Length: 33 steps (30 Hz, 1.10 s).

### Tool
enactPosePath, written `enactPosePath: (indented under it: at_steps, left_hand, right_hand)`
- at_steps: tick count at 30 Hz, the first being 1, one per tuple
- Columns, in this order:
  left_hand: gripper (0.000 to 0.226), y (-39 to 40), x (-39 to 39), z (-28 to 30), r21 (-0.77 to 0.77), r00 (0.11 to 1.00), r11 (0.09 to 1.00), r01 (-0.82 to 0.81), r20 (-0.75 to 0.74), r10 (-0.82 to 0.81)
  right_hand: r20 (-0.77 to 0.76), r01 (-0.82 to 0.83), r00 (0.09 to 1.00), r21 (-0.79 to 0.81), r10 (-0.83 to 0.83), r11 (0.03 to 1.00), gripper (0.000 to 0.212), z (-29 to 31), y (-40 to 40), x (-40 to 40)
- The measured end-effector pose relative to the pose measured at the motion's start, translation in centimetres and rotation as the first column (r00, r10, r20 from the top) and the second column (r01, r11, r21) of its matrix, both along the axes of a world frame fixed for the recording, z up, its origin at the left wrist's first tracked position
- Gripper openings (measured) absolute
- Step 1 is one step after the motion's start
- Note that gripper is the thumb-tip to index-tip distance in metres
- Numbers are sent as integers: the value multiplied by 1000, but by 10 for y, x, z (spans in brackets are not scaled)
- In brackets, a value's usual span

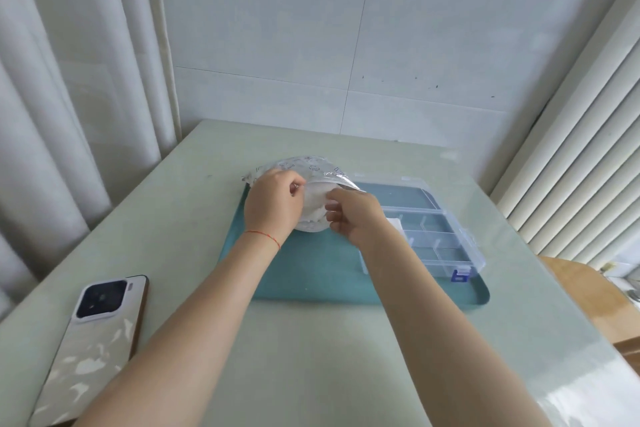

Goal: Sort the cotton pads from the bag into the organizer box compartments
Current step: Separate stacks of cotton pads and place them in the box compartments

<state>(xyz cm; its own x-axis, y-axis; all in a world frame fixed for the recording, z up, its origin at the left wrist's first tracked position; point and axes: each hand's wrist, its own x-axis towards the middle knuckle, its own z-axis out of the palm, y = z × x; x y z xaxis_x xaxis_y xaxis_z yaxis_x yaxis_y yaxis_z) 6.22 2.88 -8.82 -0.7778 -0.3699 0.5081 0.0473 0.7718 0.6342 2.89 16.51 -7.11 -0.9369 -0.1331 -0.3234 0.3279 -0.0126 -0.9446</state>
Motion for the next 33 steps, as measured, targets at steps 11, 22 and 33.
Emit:
enactPosePath:
  at_steps: [11, 22, 33]
  left_hand:
    - [21, 37, 16, 17, 241, 982, 953, 181, 15, -190]
    - [10, 54, 13, 18, 811, 758, 483, 331, 76, -648]
    - [41, 29, 15, 13, 808, 667, 445, 387, 89, -740]
  right_hand:
    - [-125, -226, 960, 173, 249, 959, 20, 22, 80, 12]
    - [-312, -186, 917, 217, 248, 958, 18, 24, 94, -7]
    - [-372, -110, 892, 369, 255, 923, 20, 14, 86, -5]
